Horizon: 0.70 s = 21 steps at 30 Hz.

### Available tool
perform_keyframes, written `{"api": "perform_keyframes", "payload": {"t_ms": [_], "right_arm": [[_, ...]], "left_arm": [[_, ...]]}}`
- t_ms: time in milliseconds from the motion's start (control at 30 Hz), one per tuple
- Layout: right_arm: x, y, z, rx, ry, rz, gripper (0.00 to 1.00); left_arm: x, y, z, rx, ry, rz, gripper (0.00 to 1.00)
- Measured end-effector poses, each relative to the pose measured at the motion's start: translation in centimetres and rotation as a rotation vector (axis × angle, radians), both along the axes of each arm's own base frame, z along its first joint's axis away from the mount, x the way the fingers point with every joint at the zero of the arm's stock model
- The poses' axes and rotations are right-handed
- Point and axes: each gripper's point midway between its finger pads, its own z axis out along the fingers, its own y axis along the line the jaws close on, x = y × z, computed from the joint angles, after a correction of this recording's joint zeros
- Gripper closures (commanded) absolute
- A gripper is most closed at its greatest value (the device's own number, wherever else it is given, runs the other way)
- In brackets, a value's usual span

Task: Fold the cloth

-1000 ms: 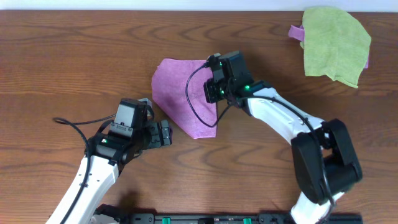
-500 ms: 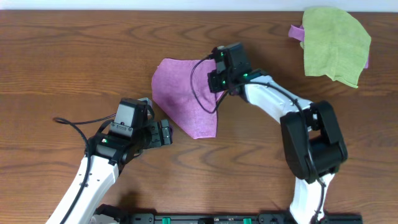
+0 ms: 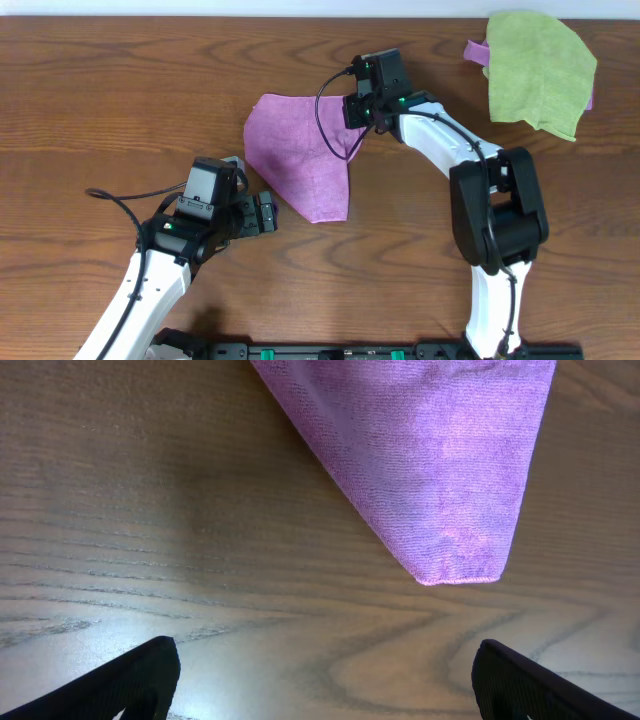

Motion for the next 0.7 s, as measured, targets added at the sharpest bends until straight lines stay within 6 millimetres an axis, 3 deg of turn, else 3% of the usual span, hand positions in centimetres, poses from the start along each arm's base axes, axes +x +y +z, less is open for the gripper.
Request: {"api": "perform_keyframes", "payload": {"t_ms": [300,700], "right_arm": [[-0.8,-0.3,-2.9,-0.023,0.067,0.000,0.99],[0.2,-0.4,-3.5,-0.056,0.046,-0.007,0.99]], "left_arm": [[0.0,0.0,0.0,0.001,0.000,0.000,0.05],[0.0,0.1,0.0,0.003,-0.001,0.002,0.05]]}}
